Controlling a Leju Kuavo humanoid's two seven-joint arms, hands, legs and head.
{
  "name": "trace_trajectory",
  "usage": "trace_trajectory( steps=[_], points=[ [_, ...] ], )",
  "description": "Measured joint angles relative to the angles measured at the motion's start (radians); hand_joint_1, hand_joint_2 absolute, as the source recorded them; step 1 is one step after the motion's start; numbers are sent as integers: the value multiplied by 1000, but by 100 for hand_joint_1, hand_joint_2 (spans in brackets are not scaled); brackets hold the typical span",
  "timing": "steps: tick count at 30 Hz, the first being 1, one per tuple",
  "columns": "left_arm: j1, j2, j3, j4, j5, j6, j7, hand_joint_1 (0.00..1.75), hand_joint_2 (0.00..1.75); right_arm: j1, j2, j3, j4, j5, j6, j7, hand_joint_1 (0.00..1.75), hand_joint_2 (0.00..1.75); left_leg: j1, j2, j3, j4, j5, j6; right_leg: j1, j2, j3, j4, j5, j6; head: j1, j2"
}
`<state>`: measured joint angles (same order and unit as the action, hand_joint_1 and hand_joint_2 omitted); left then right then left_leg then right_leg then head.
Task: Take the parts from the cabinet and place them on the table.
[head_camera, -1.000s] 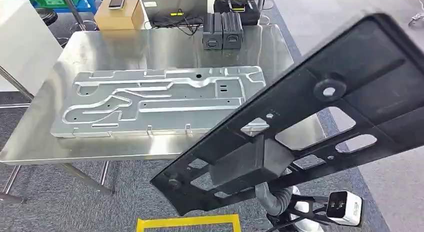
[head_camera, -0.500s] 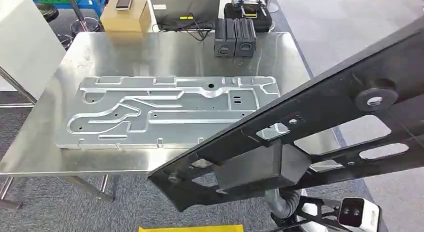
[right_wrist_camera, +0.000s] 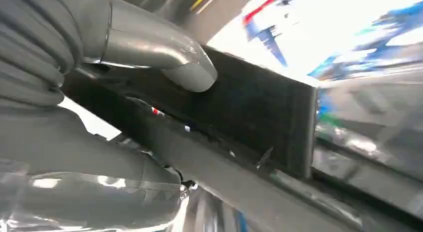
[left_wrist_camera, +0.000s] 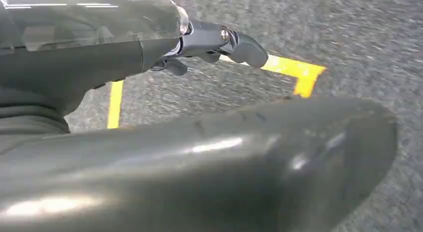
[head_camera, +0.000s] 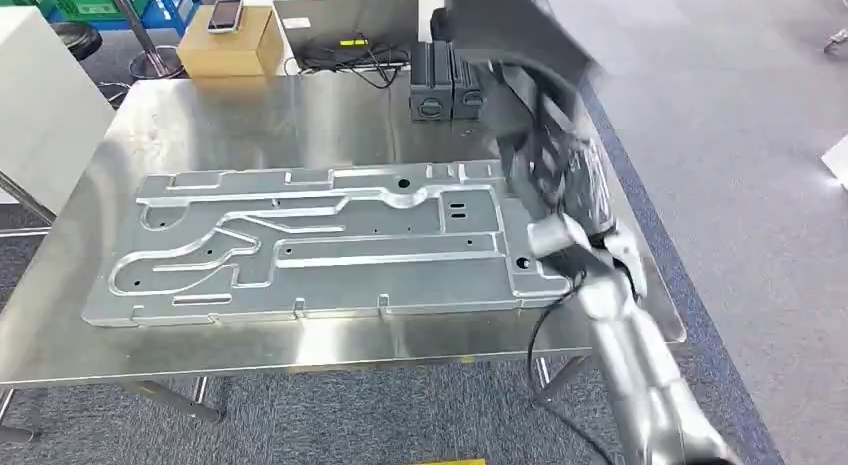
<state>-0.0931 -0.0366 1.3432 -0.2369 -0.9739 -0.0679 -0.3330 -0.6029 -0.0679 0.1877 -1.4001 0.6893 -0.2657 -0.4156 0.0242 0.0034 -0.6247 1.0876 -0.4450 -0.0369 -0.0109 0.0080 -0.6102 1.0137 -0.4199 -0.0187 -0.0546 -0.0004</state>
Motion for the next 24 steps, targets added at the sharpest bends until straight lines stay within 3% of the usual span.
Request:
trace_trajectory(
  steps=[1,2,3,5,6,7,8,10,11,12,13,15,16,17,20,22,23,24],
  points=[
    [-2,0,-1,0,-1,-4,-2,0,0,-43,5,18,66,98,-31,50,171,175,1,3,20,-59,20,-1,0,-1,-1,4,-4,5,0,0],
    [-4,0,-1,0,-2,-5,-3,0,0,-89,13,40,126,171,-39,83,171,175,-3,3,7,-67,-4,8,0,0,-4,10,-2,10,0,0],
    [-7,1,-1,0,-4,-8,-5,0,0,-138,30,68,192,233,-40,118,171,175,-8,5,7,-60,-1,22,3,2,-15,9,0,17,0,0],
    [-6,3,-2,0,-7,-13,-12,0,0,-218,61,124,325,373,-22,185,171,175,-12,3,5,-61,19,34,2,2,-14,7,1,28,1,0],
    [-7,3,-3,0,-7,-15,-16,0,0,-258,81,156,388,428,-3,218,171,175,-5,3,8,-68,27,43,5,3,-15,8,0,34,0,0],
    [-10,3,-6,0,-10,-19,-21,0,0,-297,101,194,460,482,28,251,171,175,-4,3,12,-74,31,48,-1,-1,-20,25,-16,36,0,0],
    [-12,3,-8,0,-11,-21,-26,0,0,-328,122,231,527,519,47,270,171,175,-4,3,12,-75,32,51,-1,-4,-41,73,-49,39,0,0],
    [-13,3,-11,0,-15,-25,-32,0,0,-357,156,279,624,545,70,295,171,175,-4,-2,11,-74,32,53,-3,-4,-115,234,-123,44,0,0],
    [-13,4,-14,0,-18,-29,-36,0,0,-365,172,301,669,556,98,305,171,175,-4,-4,12,-74,30,55,-3,-4,-151,304,-143,46,0,0],
    [-12,4,-18,0,-22,-33,-40,0,0,-373,187,320,713,563,132,319,171,175,-4,-8,13,-74,29,54,-3,-4,-166,326,-138,45,0,0],
    [-11,4,-23,0,-24,-38,-45,0,0,-379,203,341,760,568,167,337,171,175,-4,-11,15,-74,28,53,-3,-4,-156,298,-110,43,0,0],
    [-12,4,-26,0,-26,-47,-48,0,0,-381,229,372,827,578,217,372,171,175,-5,-19,22,-73,24,48,-1,-4,-76,129,-18,32,0,0],
    [-12,3,-26,0,-28,-48,-48,0,0,-383,238,381,849,580,226,382,171,175,-6,-22,25,-73,21,45,2,-4,-35,41,18,21,0,0],
    [-12,3,-27,1,-30,-49,-48,0,175,-388,246,391,874,583,231,387,0,0,-12,-22,21,-73,19,39,11,-6,-20,18,2,16,0,0],
    [-12,4,-31,1,-27,-53,-46,0,175,-404,266,408,923,580,261,394,0,0,-10,-20,24,-78,17,22,14,-1,-24,9,3,9,0,0],
    [-14,5,-31,1,-21,-58,-42,0,175,-408,278,413,947,576,270,403,0,0,-6,-17,26,-71,6,13,2,-4,-8,-11,10,-1,0,0],
    [-14,5,-31,2,-19,-59,-40,0,175,-412,284,413,955,575,271,410,0,0,-7,-13,12,-33,-21,10,1,-4,-4,-14,9,-8,0,0],
    [-14,4,-31,3,-16,-60,-37,0,175,-415,291,414,966,573,273,413,0,0,-6,-12,-21,40,-60,5,2,-5,-3,-14,8,-11,0,0]
  ],
)
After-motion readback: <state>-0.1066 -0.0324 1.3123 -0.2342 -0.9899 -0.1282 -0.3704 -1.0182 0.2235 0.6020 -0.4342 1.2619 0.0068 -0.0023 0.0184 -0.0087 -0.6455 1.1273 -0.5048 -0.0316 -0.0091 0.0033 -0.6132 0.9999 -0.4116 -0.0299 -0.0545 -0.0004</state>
